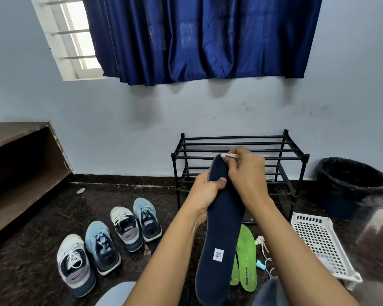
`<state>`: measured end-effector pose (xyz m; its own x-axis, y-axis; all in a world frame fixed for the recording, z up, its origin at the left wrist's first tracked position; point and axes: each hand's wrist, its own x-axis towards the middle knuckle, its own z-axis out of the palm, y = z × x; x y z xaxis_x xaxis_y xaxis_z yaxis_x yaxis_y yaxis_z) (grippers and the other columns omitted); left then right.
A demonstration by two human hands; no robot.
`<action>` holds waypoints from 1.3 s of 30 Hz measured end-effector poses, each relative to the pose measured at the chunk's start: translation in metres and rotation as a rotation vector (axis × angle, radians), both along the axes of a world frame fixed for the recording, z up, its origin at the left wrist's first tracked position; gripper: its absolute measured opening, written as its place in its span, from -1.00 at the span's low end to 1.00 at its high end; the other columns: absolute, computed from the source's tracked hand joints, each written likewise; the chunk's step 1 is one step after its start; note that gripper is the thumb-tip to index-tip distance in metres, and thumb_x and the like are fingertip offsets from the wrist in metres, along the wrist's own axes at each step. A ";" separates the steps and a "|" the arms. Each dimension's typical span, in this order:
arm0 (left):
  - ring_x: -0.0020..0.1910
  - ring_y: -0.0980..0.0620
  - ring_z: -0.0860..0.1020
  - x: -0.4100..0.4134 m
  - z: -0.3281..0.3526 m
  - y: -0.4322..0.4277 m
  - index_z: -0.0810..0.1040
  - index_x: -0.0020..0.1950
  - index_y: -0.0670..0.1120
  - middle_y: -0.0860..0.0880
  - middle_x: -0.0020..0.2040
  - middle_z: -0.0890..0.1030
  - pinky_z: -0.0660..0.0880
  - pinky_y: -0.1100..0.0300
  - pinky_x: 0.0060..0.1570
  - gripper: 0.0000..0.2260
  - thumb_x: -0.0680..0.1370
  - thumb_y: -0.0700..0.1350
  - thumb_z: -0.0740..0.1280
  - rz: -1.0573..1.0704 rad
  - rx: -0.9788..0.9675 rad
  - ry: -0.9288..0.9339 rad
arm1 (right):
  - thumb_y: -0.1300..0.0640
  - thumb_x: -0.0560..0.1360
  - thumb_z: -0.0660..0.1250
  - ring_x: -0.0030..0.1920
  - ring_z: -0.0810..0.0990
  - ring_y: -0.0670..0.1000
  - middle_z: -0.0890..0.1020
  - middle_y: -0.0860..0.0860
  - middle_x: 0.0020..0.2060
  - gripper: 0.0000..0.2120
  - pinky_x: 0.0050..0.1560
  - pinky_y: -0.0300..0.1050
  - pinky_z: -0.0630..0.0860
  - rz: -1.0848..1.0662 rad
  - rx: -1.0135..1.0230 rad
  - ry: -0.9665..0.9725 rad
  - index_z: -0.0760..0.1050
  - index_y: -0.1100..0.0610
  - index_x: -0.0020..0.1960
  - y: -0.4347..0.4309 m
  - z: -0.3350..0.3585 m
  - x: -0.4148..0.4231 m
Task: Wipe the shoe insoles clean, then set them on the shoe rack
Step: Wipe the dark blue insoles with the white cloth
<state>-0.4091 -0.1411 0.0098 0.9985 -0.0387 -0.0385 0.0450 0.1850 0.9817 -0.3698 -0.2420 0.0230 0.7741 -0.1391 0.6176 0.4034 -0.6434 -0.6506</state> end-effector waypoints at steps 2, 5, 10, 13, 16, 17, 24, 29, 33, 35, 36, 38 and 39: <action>-0.25 -0.04 0.58 0.001 -0.001 0.000 0.55 -0.02 -0.17 -0.12 -0.21 0.61 0.51 0.13 -0.18 -0.85 0.58 -0.36 0.22 -0.002 0.009 0.004 | 0.22 0.51 0.29 -0.18 0.60 0.13 0.65 0.12 -0.23 -0.90 -0.17 -0.13 0.44 -0.025 0.016 -0.013 0.58 0.20 -0.06 -0.003 0.001 0.000; -0.32 0.01 0.58 0.003 0.000 0.003 0.55 -0.05 -0.15 -0.07 -0.28 0.62 0.51 0.17 -0.25 -0.82 0.58 -0.37 0.21 0.005 0.002 0.007 | 0.21 0.50 0.32 -0.21 0.58 0.13 0.64 0.14 -0.26 -0.93 -0.25 -0.25 0.28 0.007 -0.016 0.003 0.58 0.20 -0.08 0.001 -0.004 -0.003; -0.27 0.00 0.60 0.001 -0.001 0.001 0.56 0.00 -0.14 -0.08 -0.22 0.64 0.53 0.16 -0.21 -0.82 0.58 -0.36 0.22 -0.004 0.041 -0.007 | 0.19 0.52 0.31 -0.19 0.58 0.13 0.64 0.12 -0.25 -0.90 -0.25 -0.27 0.29 -0.007 -0.016 0.012 0.58 0.20 -0.06 -0.002 -0.001 0.001; -0.25 -0.02 0.59 0.001 -0.001 0.000 0.56 0.02 -0.15 -0.09 -0.20 0.63 0.52 0.15 -0.20 -0.83 0.58 -0.36 0.23 -0.009 0.043 -0.015 | 0.21 0.51 0.30 -0.18 0.59 0.11 0.65 0.11 -0.23 -0.90 -0.20 -0.23 0.38 -0.028 0.023 -0.006 0.58 0.19 -0.05 -0.003 0.000 -0.001; -0.29 0.03 0.59 0.003 0.001 0.001 0.56 0.06 -0.10 -0.04 -0.26 0.63 0.52 0.21 -0.30 -0.74 0.55 -0.41 0.21 -0.039 0.025 -0.037 | 0.20 0.49 0.33 -0.21 0.60 0.09 0.66 0.10 -0.23 -0.93 -0.22 -0.27 0.35 0.046 -0.017 -0.009 0.59 0.16 -0.08 0.006 -0.004 -0.007; -0.30 0.04 0.61 0.002 0.002 0.001 0.56 0.10 -0.09 -0.03 -0.27 0.64 0.53 0.22 -0.32 -0.71 0.55 -0.41 0.21 -0.052 0.023 -0.043 | 0.20 0.49 0.33 -0.21 0.60 0.07 0.66 0.09 -0.23 -0.93 -0.22 -0.28 0.35 0.072 -0.029 -0.012 0.59 0.15 -0.08 0.009 -0.005 -0.008; -0.08 -0.01 0.64 0.000 -0.003 -0.004 0.53 0.25 -0.06 -0.08 -0.04 0.68 0.57 0.18 -0.12 -0.62 0.56 -0.42 0.20 -0.081 0.055 -0.060 | 0.20 0.51 0.32 -0.16 0.59 0.10 0.66 0.13 -0.21 -0.89 -0.18 -0.26 0.37 -0.013 0.029 -0.035 0.59 0.20 -0.02 0.005 0.003 -0.002; -0.16 0.05 0.65 0.001 -0.001 -0.001 0.51 0.28 0.02 -0.02 -0.11 0.68 0.56 0.22 -0.23 -0.56 0.57 -0.42 0.17 -0.078 0.050 -0.085 | 0.16 0.49 0.36 -0.20 0.60 0.06 0.67 0.11 -0.23 -0.89 -0.22 -0.30 0.37 0.082 0.011 -0.008 0.61 0.18 -0.04 0.012 0.000 -0.006; -0.03 -0.06 0.63 -0.001 -0.005 -0.006 0.51 0.29 -0.03 -0.13 0.03 0.67 0.56 0.09 -0.02 -0.60 0.57 -0.41 0.18 -0.075 0.057 -0.056 | 0.17 0.51 0.32 -0.13 0.59 0.16 0.66 0.17 -0.19 -0.86 -0.13 -0.10 0.43 -0.012 0.042 0.000 0.59 0.21 0.00 0.006 0.006 0.002; -0.01 -0.07 0.63 -0.001 -0.006 -0.006 0.51 0.29 -0.04 -0.13 0.04 0.66 0.55 0.07 0.02 -0.60 0.57 -0.41 0.17 -0.071 0.065 -0.049 | 0.18 0.51 0.32 -0.11 0.59 0.16 0.66 0.17 -0.17 -0.85 -0.10 -0.13 0.40 -0.022 0.049 0.008 0.59 0.22 0.02 0.004 0.005 0.002; 0.00 -0.07 0.63 0.000 -0.007 -0.005 0.51 0.29 -0.03 -0.12 0.04 0.67 0.56 0.07 0.02 -0.60 0.57 -0.41 0.19 -0.071 0.064 -0.056 | 0.17 0.51 0.32 -0.10 0.59 0.15 0.66 0.16 -0.17 -0.85 -0.09 -0.14 0.39 -0.008 0.038 0.015 0.59 0.22 0.02 0.005 0.003 -0.001; -0.03 -0.03 0.65 0.002 -0.006 -0.003 0.53 0.29 -0.02 -0.08 0.00 0.69 0.59 0.14 -0.08 -0.59 0.55 -0.41 0.23 -0.073 0.051 -0.078 | 0.15 0.51 0.33 -0.10 0.57 0.13 0.65 0.14 -0.16 -0.85 -0.10 -0.18 0.37 0.040 0.014 0.021 0.58 0.19 0.02 0.008 0.000 -0.006; -0.06 -0.01 0.66 0.001 -0.005 -0.003 0.53 0.28 -0.02 -0.07 -0.02 0.69 0.58 0.17 -0.13 -0.59 0.55 -0.41 0.25 -0.075 0.037 -0.083 | 0.14 0.51 0.33 -0.11 0.57 0.12 0.65 0.14 -0.17 -0.85 -0.12 -0.21 0.35 0.058 0.011 0.020 0.58 0.19 0.01 0.008 -0.001 -0.008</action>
<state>-0.4076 -0.1438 0.0044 0.9927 -0.1136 0.0413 -0.0243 0.1475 0.9888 -0.3775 -0.2335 0.0222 0.7932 -0.1001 0.6006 0.4270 -0.6117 -0.6659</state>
